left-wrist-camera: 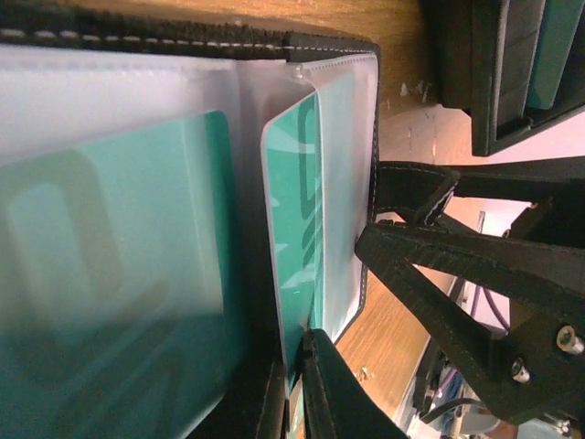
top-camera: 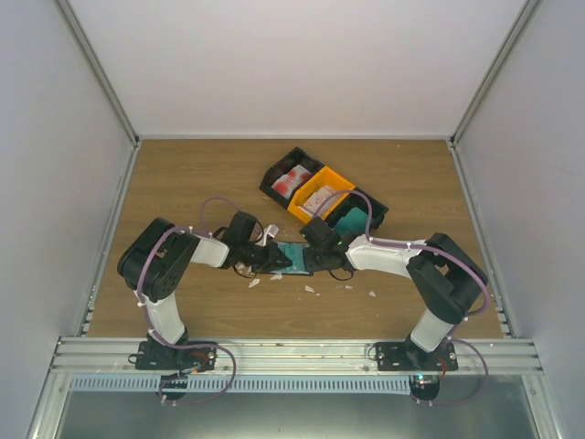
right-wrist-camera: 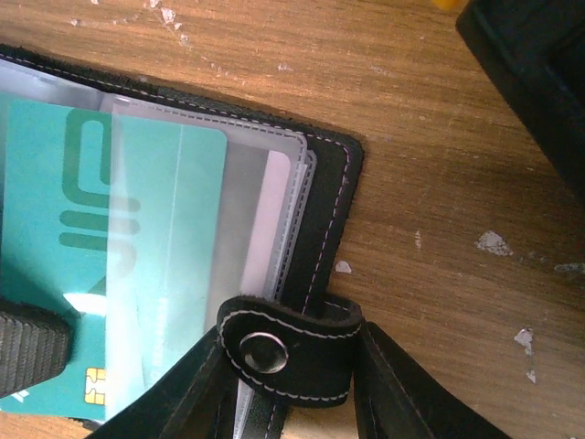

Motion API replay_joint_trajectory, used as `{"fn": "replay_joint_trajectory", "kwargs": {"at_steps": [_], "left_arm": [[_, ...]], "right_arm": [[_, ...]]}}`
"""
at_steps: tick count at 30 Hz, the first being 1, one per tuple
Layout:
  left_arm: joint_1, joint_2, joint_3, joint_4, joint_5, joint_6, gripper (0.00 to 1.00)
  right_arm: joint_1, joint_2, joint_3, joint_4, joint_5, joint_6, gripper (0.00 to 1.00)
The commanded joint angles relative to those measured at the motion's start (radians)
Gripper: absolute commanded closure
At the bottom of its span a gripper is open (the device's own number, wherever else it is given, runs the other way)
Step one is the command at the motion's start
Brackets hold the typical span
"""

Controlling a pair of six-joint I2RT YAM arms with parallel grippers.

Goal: Put the credit cards into the card holder
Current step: Insert the credit card into the card holder.

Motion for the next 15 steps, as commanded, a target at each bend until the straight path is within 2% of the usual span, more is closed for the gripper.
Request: {"fn": "replay_joint_trajectory", "kwargs": {"at_steps": [1, 15], "left_arm": [[-0.037, 0.035, 0.043, -0.135, -0.085, 0.069, 0.89], [-0.096, -0.001, 0.143, -0.298, -0.189, 0.195, 0.70]], "right_arm": [[0.007, 0.031, -0.032, -0.011, -0.031, 0.001, 0.65], [0.005, -0.064, -0.064, 0.029, 0.001, 0.036, 0.61]]}}
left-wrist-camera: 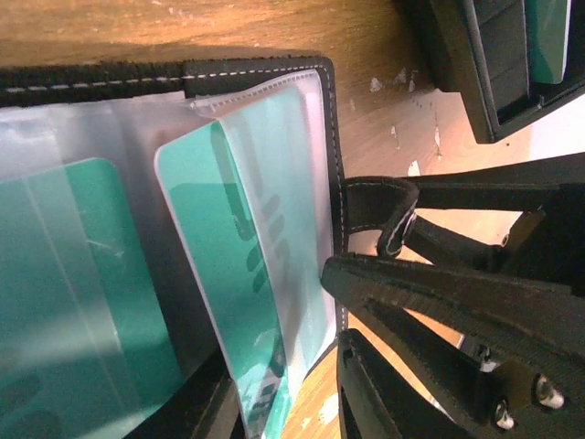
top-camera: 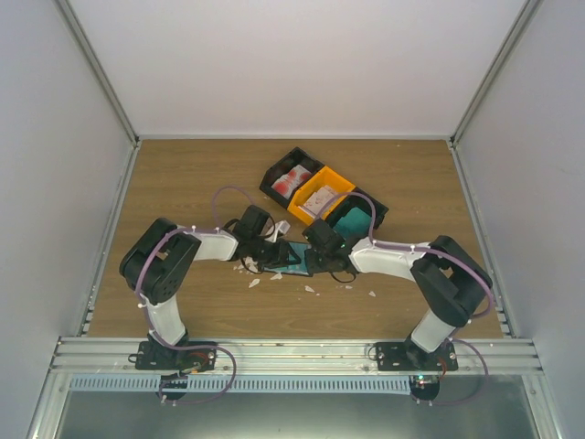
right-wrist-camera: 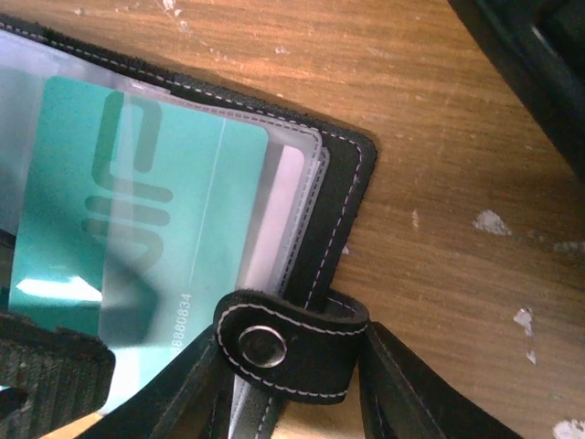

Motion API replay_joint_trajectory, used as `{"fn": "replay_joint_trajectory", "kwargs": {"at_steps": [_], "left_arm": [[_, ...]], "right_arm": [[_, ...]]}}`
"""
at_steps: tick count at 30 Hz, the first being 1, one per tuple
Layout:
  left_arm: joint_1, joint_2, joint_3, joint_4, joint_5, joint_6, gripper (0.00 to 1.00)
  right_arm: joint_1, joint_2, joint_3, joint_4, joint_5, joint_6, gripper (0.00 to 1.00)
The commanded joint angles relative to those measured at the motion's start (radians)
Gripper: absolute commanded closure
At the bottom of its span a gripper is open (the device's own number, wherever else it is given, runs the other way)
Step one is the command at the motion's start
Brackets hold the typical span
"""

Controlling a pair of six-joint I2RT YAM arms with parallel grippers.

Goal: Put the credit cards into the card holder
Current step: Insert the credit card into the card holder.

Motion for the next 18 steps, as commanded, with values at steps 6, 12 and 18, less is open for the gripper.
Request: {"fn": "replay_joint_trajectory", "kwargs": {"at_steps": [6, 12, 18], "left_arm": [[-0.028, -0.043, 0.013, -0.158, -0.139, 0.113, 0.57], [-0.035, -0.075, -0.001, -0.184, -0.153, 0.114, 0.51], [-0.046, -0.075, 0.010, -0.205, -0.189, 0.121, 0.69]], "right_arm": [[0.006, -0.098, -0.048, 0.019, 0.011, 0.034, 0.57], [0.004, -0.066, -0.043, 0.028, -0.032, 0.022, 0.58], [0.004, -0.027, -0.041, 0.032, -0.053, 0.013, 0.63]]}}
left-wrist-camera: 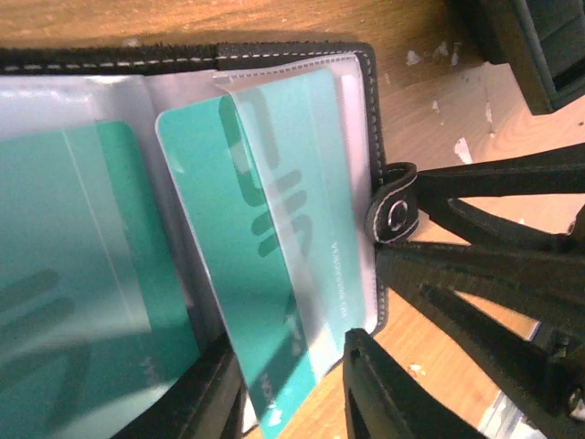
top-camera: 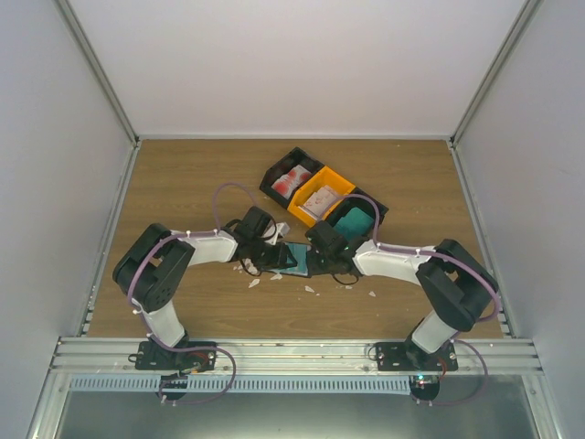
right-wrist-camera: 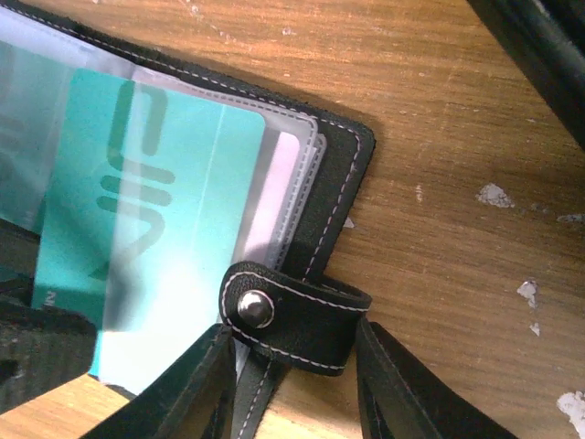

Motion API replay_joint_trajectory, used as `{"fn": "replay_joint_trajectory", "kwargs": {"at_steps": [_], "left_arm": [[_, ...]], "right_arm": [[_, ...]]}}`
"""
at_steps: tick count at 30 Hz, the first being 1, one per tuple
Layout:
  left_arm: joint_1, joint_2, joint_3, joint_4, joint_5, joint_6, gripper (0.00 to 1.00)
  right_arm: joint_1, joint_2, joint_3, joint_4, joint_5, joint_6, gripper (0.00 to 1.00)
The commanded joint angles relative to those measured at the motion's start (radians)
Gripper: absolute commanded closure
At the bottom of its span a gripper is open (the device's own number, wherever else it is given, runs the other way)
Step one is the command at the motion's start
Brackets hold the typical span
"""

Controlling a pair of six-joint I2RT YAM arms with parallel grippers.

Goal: Put the credit cards into the card holder
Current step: Insert the credit card into the card holder.

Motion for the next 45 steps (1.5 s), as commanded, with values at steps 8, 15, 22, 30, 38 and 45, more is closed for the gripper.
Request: {"fn": "replay_joint_trajectory", "kwargs": {"at_steps": [8, 15, 22, 30, 38, 45], "left_arm": [[-0.024, 0.041, 0.038, -0.070, -0.056, 0.051, 0.81], [-0.032, 0.065, 0.071, -0.085, -0.016, 0.109, 0.76], [-0.038, 0.043, 0.073, -0.097, -0.034, 0.109, 0.71], [-0.038, -0.039, 0.074, -0.161, -0.072, 0.102, 0.48], [-0.031, -0.140, 0.062, -0.213, -0.140, 0.083, 0.43], [0.030, -0.243, 0.008, -0.232, -0.355, 0.016, 0.54]], "right_arm": [[0.004, 0.052, 0.003, 0.027, -0.045, -0.020, 0.72], [0.003, 0.021, 0.003, 0.030, -0.027, -0.022, 0.72], [0.003, -0.042, 0.001, 0.023, 0.021, -0.003, 0.66], [0.002, -0.150, 0.014, -0.040, 0.110, 0.023, 0.55], [0.006, -0.132, 0.054, -0.028, 0.084, -0.011, 0.55], [0.037, -0.025, 0.132, 0.006, 0.046, -0.062, 0.61]]}}
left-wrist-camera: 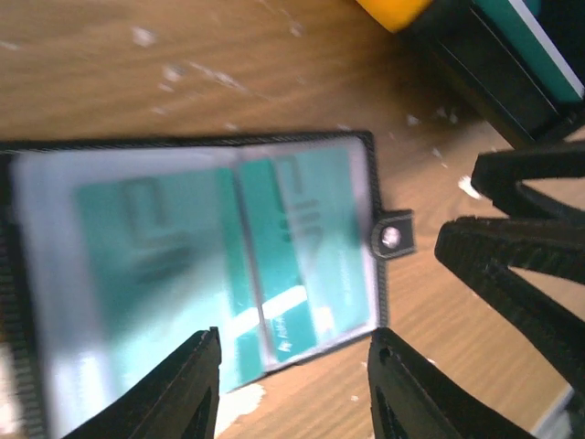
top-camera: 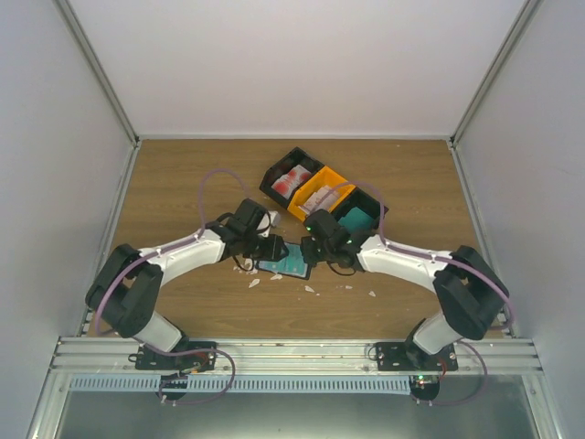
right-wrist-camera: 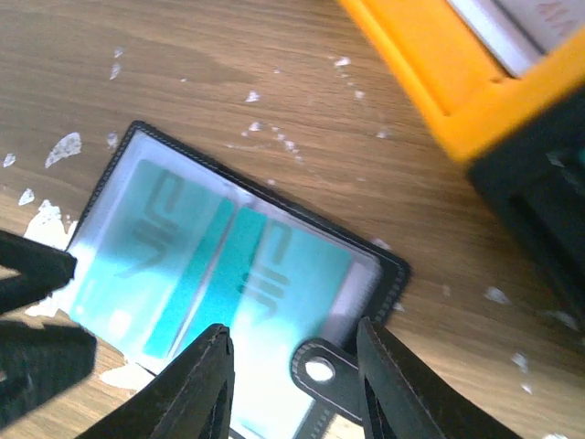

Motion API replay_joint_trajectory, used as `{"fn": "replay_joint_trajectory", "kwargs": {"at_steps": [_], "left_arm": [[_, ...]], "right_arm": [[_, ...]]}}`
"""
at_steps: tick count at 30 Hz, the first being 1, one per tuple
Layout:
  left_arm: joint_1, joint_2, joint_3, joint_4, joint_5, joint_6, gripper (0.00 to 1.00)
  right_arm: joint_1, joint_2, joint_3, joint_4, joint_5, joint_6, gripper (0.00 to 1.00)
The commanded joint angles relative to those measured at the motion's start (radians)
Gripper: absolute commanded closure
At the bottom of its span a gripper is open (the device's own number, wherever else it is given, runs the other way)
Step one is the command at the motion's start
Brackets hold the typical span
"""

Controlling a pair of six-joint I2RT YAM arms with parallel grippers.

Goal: Put the credit cards into the card holder
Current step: Insert the credit card into the card holder, then turn over the card slot in the card holder.

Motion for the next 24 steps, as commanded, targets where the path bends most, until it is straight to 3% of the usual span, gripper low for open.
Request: {"fn": "replay_joint_trajectory", "kwargs": {"at_steps": [1, 10, 18, 24], "left_arm": [[0.060, -0.056, -0.050, -0.006, -0.131, -0.042, 0.55], [0.154, -0.047, -0.124, 0.080, -0.037, -0.056, 0.68], [0.162, -0.005, -0.132, 0.115, 0.016, -0.041, 0.68], [0.165, 0.017, -0.132, 0.124, 0.036, -0.036, 0.62]], "right_arm": [[0.036, 0.088, 0.074, 0.033, -0.011, -0.044, 0.62], [0.065, 0.240, 0.184, 0.065, -0.101, -0.053, 0.82], [0.070, 0.317, 0.204, 0.039, -0.121, -0.056, 0.83], [0.072, 0.348, 0.219, 0.000, -0.116, -0.071, 0.84]]}}
